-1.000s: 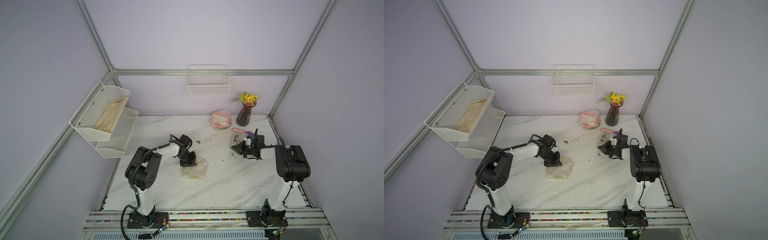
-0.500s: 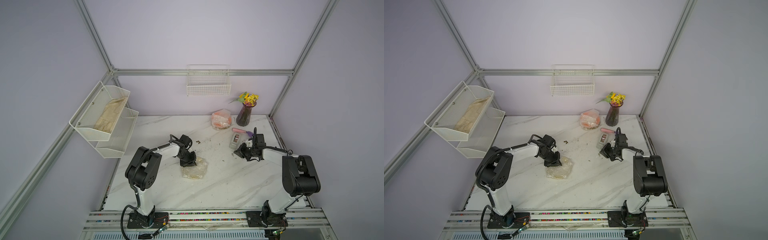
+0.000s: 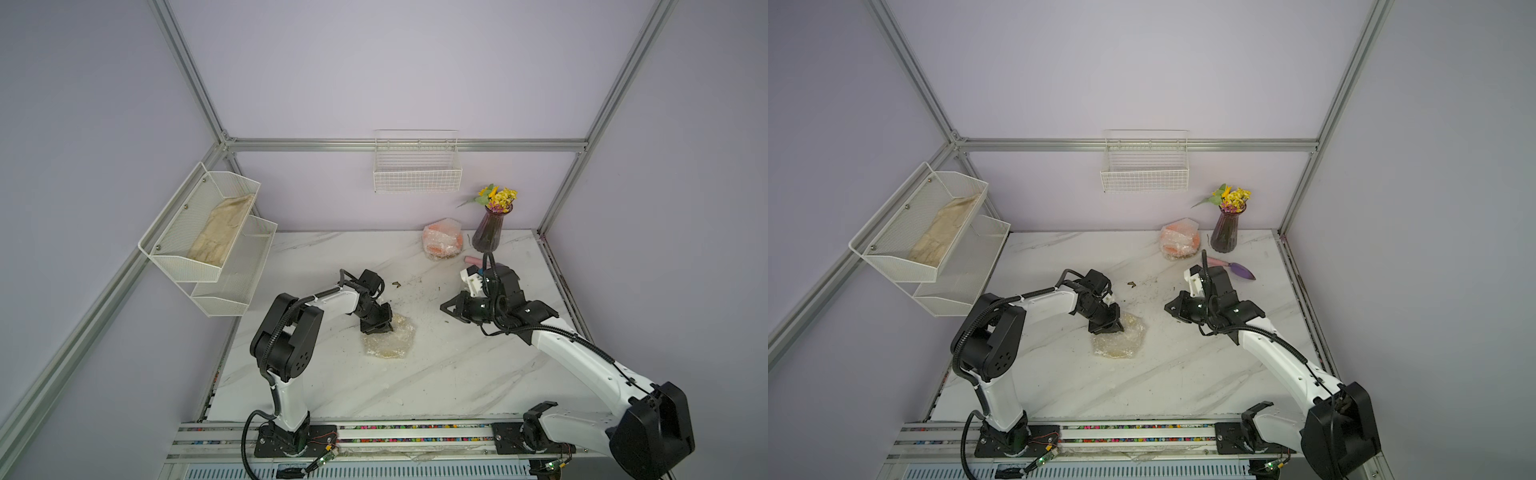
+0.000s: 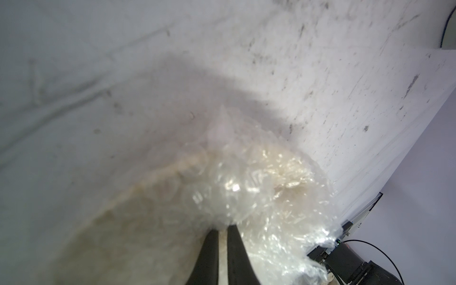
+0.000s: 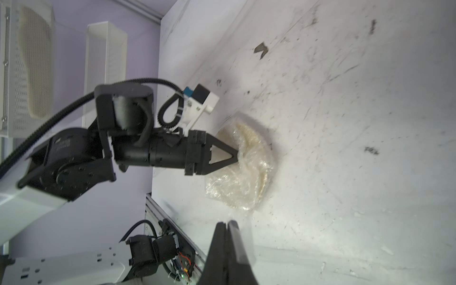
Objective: Wrap dinner plates in bubble wrap
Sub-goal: Stick the tape on the bubble wrap.
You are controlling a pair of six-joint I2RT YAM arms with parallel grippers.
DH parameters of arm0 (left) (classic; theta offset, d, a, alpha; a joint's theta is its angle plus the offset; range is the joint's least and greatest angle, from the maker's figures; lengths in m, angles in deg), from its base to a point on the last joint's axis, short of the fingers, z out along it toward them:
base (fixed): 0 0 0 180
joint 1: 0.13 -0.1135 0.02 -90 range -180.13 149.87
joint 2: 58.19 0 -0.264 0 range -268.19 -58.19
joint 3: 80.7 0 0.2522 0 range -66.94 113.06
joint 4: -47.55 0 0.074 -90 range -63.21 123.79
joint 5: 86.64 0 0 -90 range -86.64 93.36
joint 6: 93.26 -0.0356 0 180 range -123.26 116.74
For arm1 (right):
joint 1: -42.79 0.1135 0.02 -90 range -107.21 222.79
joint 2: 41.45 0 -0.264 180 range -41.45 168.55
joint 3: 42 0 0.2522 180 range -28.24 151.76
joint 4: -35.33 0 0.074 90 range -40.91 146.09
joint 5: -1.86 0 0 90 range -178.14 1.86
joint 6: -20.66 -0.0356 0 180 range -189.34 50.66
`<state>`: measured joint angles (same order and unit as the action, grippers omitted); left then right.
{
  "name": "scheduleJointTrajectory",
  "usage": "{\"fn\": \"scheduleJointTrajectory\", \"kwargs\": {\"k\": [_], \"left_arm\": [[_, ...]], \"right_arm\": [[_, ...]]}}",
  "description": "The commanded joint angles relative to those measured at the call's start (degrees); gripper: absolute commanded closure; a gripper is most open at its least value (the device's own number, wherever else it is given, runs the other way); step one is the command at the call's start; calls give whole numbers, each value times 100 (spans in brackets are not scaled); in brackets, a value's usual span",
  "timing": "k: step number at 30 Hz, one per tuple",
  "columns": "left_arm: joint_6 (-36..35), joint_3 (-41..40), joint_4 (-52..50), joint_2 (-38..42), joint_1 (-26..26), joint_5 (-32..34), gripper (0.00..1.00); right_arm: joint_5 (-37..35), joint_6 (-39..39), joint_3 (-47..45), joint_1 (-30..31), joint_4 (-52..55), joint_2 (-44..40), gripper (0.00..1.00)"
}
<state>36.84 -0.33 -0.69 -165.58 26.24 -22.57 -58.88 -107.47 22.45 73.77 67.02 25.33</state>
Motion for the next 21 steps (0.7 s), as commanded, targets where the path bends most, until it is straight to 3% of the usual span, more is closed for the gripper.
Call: {"fn": "scheduleJointTrajectory", "kwargs": {"k": [1, 6, 8, 16, 21], "left_arm": [[41, -248, 18, -199, 53, 356, 89], [-47, -230, 130, -190, 45, 395, 89], [-56, -226, 172, -162, 44, 392, 89], [-102, -252, 213, -50, 44, 392, 90], [-57, -295, 222, 3, 44, 363, 90]], "right_arm": [[-636, -567, -232, 715, 151, -301, 100], [-1254, -1211, -397, 2201, -547, -100, 100], [-1251, -1479, -484, 2541, -988, 145, 100], [-669, -2325, -885, 2738, -2539, 1142, 100], [-229, -2759, -785, 2486, -3406, 2048, 100]]}}
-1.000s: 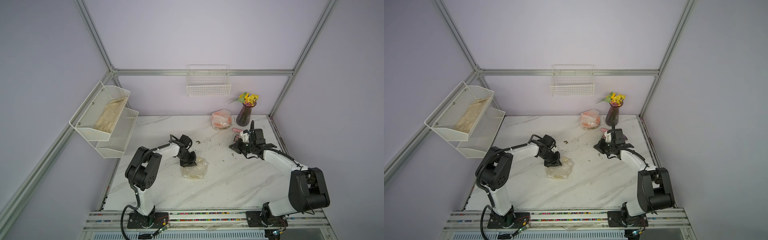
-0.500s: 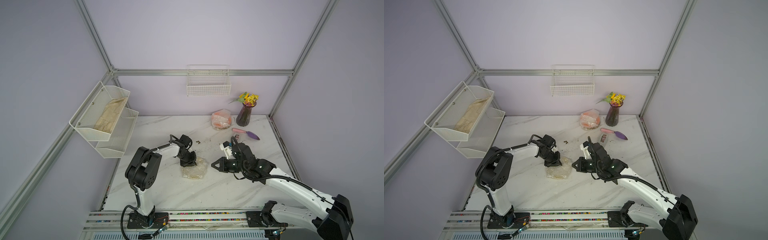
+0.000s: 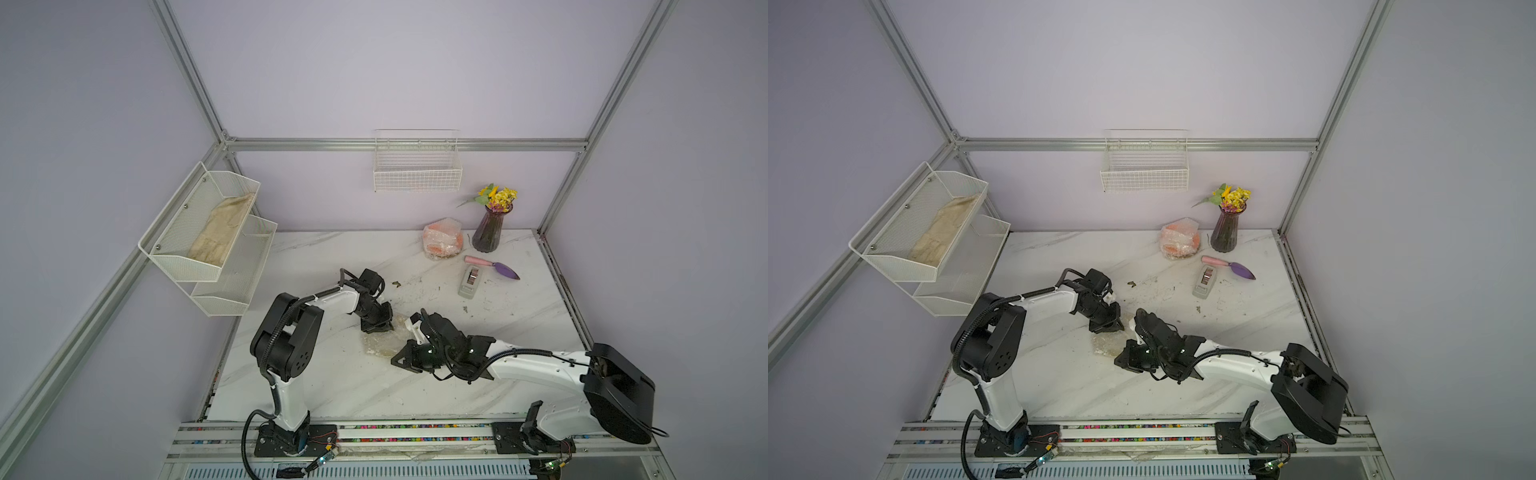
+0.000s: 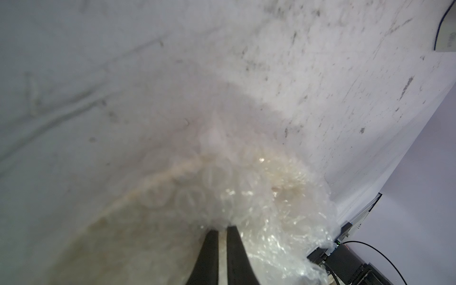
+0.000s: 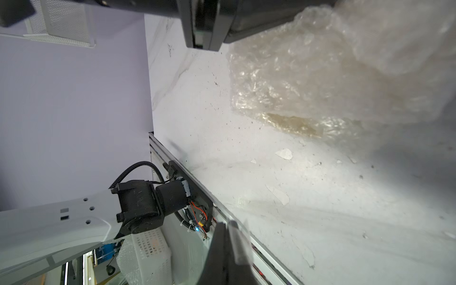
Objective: Wrap dinner plates in bubble wrap
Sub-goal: Stick the tape on the bubble wrap.
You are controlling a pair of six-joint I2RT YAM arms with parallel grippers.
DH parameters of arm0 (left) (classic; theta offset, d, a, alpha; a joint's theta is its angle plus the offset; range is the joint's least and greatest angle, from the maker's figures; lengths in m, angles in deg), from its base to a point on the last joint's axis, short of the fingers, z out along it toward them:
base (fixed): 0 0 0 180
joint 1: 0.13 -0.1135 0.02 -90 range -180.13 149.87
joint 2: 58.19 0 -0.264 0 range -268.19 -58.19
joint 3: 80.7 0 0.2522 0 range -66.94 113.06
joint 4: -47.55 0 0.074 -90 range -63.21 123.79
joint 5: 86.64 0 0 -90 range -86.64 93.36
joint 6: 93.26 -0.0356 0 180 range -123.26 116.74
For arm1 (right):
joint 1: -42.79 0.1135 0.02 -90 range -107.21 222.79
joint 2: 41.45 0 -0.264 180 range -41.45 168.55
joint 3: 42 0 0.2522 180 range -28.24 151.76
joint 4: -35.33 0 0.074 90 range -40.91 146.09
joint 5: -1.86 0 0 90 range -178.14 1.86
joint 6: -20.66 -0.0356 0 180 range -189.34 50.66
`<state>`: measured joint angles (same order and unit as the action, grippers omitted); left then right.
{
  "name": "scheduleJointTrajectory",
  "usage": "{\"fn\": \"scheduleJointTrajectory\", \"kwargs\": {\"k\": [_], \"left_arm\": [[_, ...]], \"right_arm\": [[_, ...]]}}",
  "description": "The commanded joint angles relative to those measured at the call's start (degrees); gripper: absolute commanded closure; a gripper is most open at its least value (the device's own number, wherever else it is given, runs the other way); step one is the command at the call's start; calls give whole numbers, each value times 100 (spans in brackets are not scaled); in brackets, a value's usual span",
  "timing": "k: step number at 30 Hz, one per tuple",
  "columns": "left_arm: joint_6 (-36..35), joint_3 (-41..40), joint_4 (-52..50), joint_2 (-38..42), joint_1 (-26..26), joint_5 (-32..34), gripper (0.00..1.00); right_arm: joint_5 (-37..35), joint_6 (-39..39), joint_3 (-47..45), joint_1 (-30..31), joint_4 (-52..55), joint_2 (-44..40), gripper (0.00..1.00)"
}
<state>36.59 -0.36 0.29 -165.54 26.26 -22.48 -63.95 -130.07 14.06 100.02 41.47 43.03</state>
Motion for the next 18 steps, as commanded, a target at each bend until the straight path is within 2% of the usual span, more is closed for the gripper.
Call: {"fn": "scheduleJointTrajectory", "kwargs": {"k": [1, 8, 18], "left_arm": [[-23, -295, 117, 4, 43, 344, 90], [56, -370, 124, 38, 41, 287, 89], [110, -387, 62, -114, 41, 222, 89]], "right_arm": [[355, -625, 80, -207, -1047, 451, 100], [801, -888, 344, -843, -1796, 1489, 100], [1504, -629, 902, -1830, -1969, 2287, 100]]}}
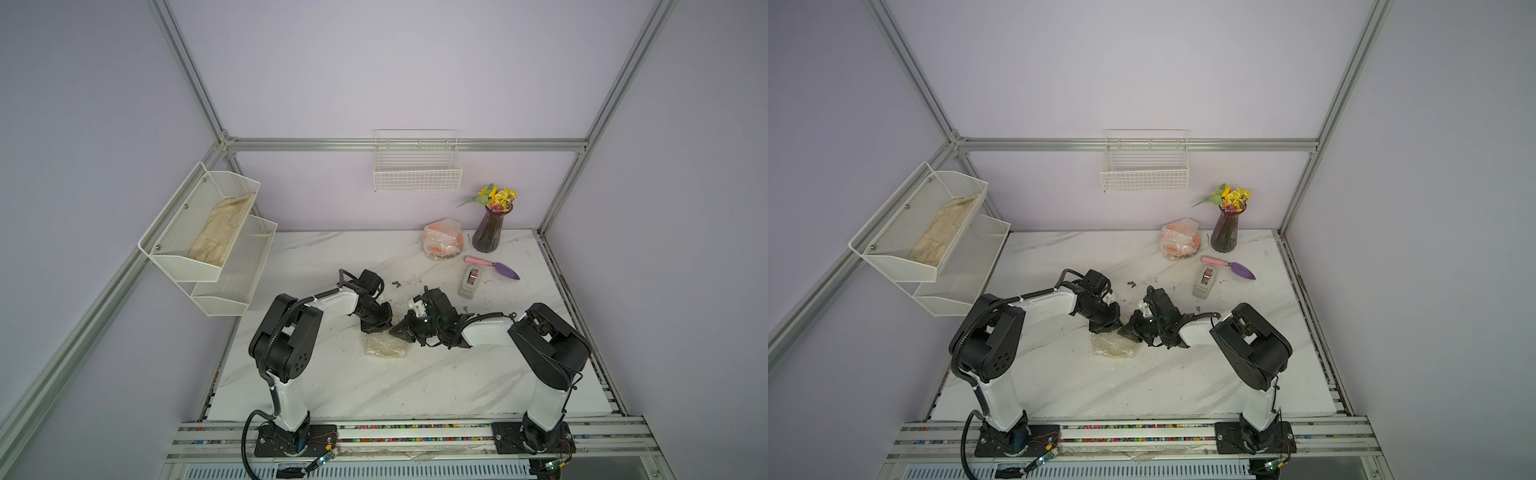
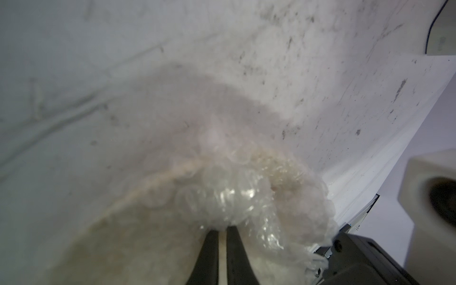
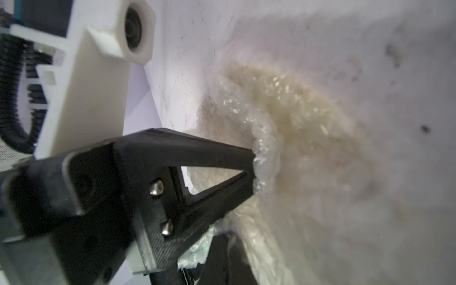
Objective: Wrap dinner plates in bubble wrap
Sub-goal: Stick the tape on the bubble wrap.
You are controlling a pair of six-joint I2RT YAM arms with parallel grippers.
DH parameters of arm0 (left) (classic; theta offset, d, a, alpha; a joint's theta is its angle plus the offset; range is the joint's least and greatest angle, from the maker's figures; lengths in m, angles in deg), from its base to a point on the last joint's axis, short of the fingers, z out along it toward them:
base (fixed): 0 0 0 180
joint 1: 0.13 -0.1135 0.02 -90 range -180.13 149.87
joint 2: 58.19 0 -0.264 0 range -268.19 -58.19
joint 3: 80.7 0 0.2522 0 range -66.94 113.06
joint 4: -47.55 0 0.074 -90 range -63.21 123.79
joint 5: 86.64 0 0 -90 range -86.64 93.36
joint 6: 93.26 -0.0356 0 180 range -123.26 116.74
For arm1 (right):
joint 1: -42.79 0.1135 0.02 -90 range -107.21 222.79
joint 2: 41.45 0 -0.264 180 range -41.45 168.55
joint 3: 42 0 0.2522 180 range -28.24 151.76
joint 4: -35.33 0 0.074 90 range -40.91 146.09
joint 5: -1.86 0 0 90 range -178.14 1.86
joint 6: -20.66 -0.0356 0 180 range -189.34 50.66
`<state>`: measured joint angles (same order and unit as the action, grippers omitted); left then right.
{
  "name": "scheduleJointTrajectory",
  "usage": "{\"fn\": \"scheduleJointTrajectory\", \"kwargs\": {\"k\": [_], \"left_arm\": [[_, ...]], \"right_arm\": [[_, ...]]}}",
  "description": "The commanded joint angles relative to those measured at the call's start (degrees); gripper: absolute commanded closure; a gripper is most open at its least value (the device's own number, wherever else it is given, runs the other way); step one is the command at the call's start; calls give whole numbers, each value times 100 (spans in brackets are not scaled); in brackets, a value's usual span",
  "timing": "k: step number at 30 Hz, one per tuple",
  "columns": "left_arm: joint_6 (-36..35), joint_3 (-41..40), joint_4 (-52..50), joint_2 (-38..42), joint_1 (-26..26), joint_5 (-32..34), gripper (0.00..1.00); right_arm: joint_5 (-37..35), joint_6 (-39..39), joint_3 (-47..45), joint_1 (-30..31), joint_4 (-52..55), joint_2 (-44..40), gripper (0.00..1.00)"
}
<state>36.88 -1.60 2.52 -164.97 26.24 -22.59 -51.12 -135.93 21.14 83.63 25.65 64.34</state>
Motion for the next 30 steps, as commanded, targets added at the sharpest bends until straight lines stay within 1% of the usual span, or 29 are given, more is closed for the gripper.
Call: {"fn": "scheduleJointTrajectory", "kwargs": {"k": [1, 4, 6, 13, 15, 16, 18, 21, 23, 26, 30], "left_arm": [[82, -257, -191, -205, 44, 231, 90], [82, -202, -221, -284, 44, 255, 90], [73, -166, -268, -341, 42, 264, 90], [30, 0, -456, -492, 35, 312, 91], [7, 34, -534, -501, 26, 356, 91], [-6, 48, -589, -470, 19, 380, 92], [-35, 139, -749, -343, 2, 494, 92], [-125, 414, -1094, -20, -35, 700, 90], [-190, 644, -1287, 236, -35, 708, 87], [-227, 1008, -1482, 539, -27, 556, 84], [-184, 1360, -1487, 535, 36, -18, 79]], "right_arm": [[268, 2, 232, -261, -381, 193, 100], [419, 115, 264, -432, -399, 336, 100], [528, 67, 257, -544, -658, 446, 100], [528, 258, 357, -730, -741, 843, 100], [387, 522, 363, -753, -444, 807, 100], [277, 901, 414, -753, 9, 770, 100], [141, 1276, 462, -743, 477, 693, 100], [185, 1340, 406, -742, 460, 730, 100], [204, 1368, 399, -743, 490, 759, 100], [261, 1317, 366, -735, 411, 800, 100], [297, 1295, 369, -735, 386, 830, 100]]}}
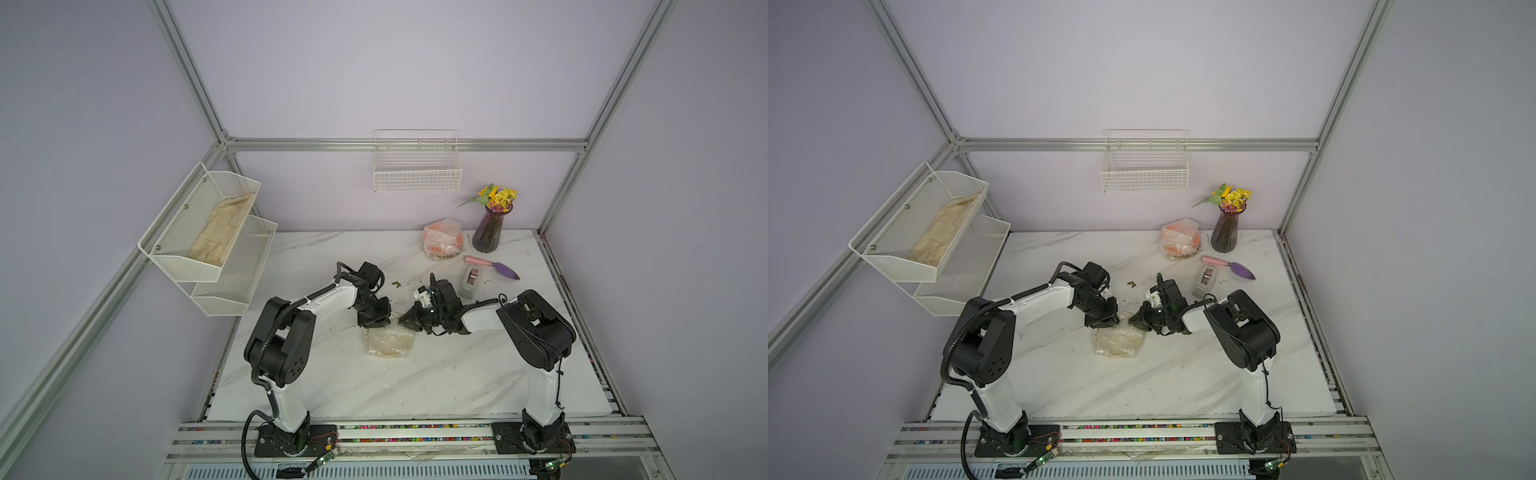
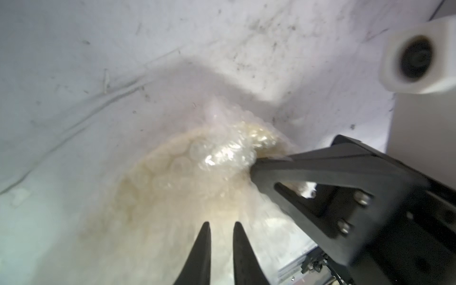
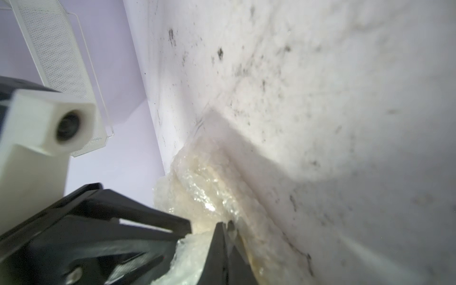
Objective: Wrap dinner plates in bubble wrap
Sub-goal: Stick the tape on the bubble wrap.
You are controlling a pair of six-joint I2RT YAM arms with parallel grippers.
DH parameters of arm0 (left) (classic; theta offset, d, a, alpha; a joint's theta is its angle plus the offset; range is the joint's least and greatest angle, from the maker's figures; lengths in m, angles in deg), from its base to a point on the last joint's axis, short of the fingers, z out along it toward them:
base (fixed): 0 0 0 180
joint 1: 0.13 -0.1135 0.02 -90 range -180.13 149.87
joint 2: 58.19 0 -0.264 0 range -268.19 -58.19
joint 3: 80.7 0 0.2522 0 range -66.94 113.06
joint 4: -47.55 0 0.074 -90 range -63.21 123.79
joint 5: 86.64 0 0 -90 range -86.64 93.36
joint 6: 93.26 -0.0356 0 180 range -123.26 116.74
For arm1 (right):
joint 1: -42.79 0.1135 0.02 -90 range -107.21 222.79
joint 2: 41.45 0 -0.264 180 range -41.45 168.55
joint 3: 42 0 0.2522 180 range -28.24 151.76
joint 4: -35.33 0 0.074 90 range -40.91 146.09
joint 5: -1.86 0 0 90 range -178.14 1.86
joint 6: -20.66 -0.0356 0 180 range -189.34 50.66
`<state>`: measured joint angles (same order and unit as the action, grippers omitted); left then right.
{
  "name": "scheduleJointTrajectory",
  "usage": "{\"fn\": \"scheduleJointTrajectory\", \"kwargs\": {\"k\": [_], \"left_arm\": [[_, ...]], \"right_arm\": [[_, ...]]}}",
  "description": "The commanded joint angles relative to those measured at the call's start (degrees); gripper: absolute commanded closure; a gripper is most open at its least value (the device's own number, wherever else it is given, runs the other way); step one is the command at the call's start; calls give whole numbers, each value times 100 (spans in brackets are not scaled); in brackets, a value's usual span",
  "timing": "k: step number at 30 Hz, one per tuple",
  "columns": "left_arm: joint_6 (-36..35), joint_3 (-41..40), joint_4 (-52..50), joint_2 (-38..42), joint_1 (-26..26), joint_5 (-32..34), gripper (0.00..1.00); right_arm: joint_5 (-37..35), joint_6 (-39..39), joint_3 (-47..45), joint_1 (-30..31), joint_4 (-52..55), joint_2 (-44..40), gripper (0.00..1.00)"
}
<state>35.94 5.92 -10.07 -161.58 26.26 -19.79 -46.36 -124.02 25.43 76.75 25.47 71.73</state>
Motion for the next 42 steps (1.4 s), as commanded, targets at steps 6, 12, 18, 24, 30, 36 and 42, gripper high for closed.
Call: {"fn": "scheduleJointTrajectory", "kwargs": {"k": [6, 12, 18, 24, 30, 36, 42], "left_arm": [[-37, 906, -86, -283, 364, -769, 79], [35, 619, 85, -517, 375, -482, 87], [55, 455, 159, -595, 374, -246, 90], [-15, 498, -37, -759, 362, 239, 90], [-126, 361, -176, -1122, 360, 252, 90], [-238, -110, -227, -1347, 367, 250, 92], [-299, -682, -187, -1490, 363, 412, 94]], "right_arm": [[-180, 61, -95, -41, 347, 72, 100], [-197, -43, -120, -39, 229, 83, 100], [-188, -72, -94, -21, 226, 81, 100], [-188, -105, -137, 40, 217, 53, 100], [-188, -87, -107, 76, 299, -44, 100], [-872, 748, 453, 76, 1837, -602, 86], [-1331, 1423, 1267, 29, 3456, -802, 66]]}}
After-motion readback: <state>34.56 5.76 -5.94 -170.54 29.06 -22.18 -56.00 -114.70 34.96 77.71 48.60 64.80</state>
